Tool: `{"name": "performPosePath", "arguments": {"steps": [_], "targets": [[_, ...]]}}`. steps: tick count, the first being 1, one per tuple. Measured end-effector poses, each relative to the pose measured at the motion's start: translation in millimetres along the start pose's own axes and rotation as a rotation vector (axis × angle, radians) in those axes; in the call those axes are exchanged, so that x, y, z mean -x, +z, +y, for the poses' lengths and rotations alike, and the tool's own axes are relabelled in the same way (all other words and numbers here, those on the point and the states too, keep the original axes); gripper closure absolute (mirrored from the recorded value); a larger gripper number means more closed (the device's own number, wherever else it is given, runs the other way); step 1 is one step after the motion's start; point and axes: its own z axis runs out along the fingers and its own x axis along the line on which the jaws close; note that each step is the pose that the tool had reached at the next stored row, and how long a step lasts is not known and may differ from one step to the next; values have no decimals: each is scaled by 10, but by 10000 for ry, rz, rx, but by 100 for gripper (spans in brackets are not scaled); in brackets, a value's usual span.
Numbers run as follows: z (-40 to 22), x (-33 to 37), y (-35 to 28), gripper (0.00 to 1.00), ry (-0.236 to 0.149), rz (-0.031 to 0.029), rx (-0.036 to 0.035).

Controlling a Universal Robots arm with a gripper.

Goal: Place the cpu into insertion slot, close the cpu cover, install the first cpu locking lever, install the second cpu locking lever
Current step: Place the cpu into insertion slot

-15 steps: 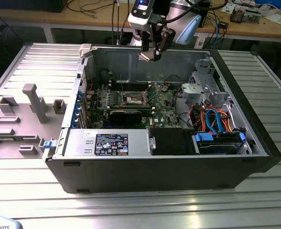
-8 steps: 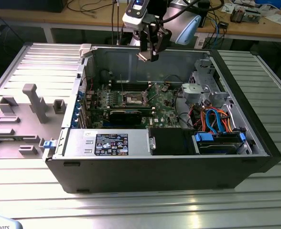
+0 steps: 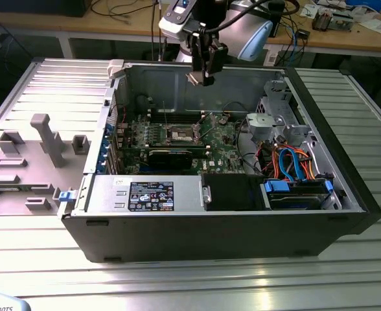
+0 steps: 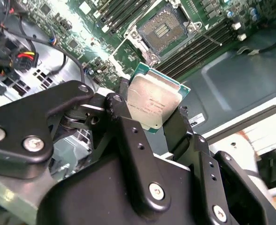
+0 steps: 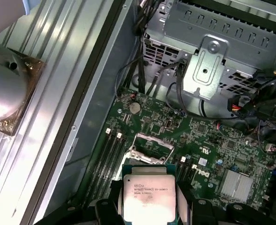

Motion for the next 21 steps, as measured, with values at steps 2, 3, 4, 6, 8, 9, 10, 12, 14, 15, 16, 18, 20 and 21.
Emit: {"name": "performPosePath", "arguments": {"steps": [2, 3, 4, 6, 8, 9, 10, 12, 14, 15, 16, 18, 20, 21], "targets": [[0, 0, 4, 46, 289, -26, 5], [-1, 0, 7, 46, 444, -40, 8], [-3, -1, 8, 46, 544, -49, 10], [-24, -8, 8, 46, 639, -59, 11], [-60, -21, 10, 46, 649, -59, 9], [-64, -22, 15, 46, 704, -61, 8], [-67, -23, 19, 46, 763, -67, 9], [-71, -24, 29, 46, 1022, -91, 15], [-73, -24, 39, 46, 1281, -113, 17], [-74, -24, 49, 46, 1498, -130, 16], [-74, -24, 56, 46, 1664, -142, 10], [-76, -24, 70, 46, 1945, -160, -11], [-79, -24, 76, 46, 2163, -168, -46], [-80, -25, 80, 46, 2296, -176, -61]]}}
